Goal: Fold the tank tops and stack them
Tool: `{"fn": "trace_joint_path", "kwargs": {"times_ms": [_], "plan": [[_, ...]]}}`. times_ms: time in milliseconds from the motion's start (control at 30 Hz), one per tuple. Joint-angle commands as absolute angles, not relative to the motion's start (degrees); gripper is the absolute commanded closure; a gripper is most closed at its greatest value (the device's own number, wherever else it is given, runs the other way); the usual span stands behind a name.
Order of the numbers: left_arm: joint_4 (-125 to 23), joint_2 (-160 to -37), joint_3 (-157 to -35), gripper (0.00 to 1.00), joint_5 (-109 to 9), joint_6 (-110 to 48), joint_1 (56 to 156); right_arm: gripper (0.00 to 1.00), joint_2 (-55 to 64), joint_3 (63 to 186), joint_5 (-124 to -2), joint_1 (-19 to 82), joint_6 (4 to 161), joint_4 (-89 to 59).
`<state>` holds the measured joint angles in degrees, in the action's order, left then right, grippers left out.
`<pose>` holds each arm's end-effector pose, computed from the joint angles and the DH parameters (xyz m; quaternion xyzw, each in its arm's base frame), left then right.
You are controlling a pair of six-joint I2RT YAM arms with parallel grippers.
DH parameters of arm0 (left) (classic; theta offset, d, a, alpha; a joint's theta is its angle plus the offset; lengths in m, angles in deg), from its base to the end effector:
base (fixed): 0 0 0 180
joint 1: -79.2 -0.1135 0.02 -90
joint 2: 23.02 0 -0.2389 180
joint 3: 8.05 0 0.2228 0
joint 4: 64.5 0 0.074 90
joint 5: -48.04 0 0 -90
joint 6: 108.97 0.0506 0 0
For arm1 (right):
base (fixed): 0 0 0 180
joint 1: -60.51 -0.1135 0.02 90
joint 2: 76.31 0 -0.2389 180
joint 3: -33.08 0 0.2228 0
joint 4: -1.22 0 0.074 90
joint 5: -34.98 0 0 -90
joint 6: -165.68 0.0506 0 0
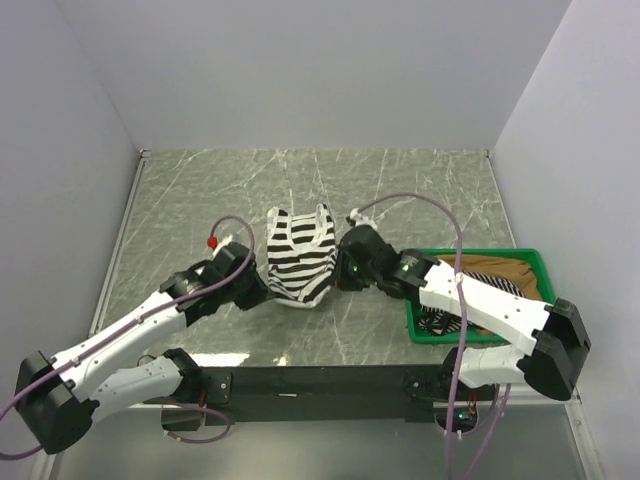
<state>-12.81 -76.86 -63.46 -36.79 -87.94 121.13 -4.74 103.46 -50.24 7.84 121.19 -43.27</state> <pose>0.1381 -0.1179 0.2170 -0.2345 0.9095 -0.2566 0.2281 0.1575 0.1995 0.2465 -0.0421 0.9245 0.2595 0.2760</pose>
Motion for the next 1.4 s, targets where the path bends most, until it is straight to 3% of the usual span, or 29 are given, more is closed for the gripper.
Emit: {"fn": "trace_joint_path", "kwargs": {"times_ms": [0, 433, 800, 1033, 1200, 1267, 1300, 1367], "plan": [[-15.11, -80.92, -71.12, 0.99, -35.54, -84.81, 118.58, 1.00, -1.79, 107.66, -52.02, 12.15, 118.84, -43.33], [-28.22, -105.88, -90.89, 0.99, -43.36, -74.17, 99.42, 1.00, 22.02, 129.79, -66.53, 30.00, 113.73, -38.75], [-39.90, -142.18, -119.52, 0.99, -54.34, -70.74, 92.48, 1.00, 47.42, 154.84, -71.63, 40.20, 113.47, -40.16], [-47.73, -153.09, -127.82, 0.97, -61.03, -72.75, 91.85, 1.00, 53.42, 156.28, -74.09, 43.45, 115.40, -34.82], [-50.64, -154.68, -130.46, 0.59, -62.17, -72.49, 91.77, 0.94, 51.92, 152.59, -73.56, 44.77, 116.90, -32.25], [-51.69, -153.72, -129.50, 0.47, -61.74, -72.32, 91.77, 0.84, 50.26, 150.83, -73.12, 45.12, 117.33, -30.67], [-52.13, -152.93, -128.71, 0.45, -61.47, -72.32, 91.68, 0.72, 49.47, 148.91, -72.43, 45.21, 117.42, -30.14], [-52.83, -149.42, -124.95, 0.43, -59.64, -72.14, 91.68, 0.62, 46.66, 146.96, -70.85, 45.56, 117.69, -29.00]]}}
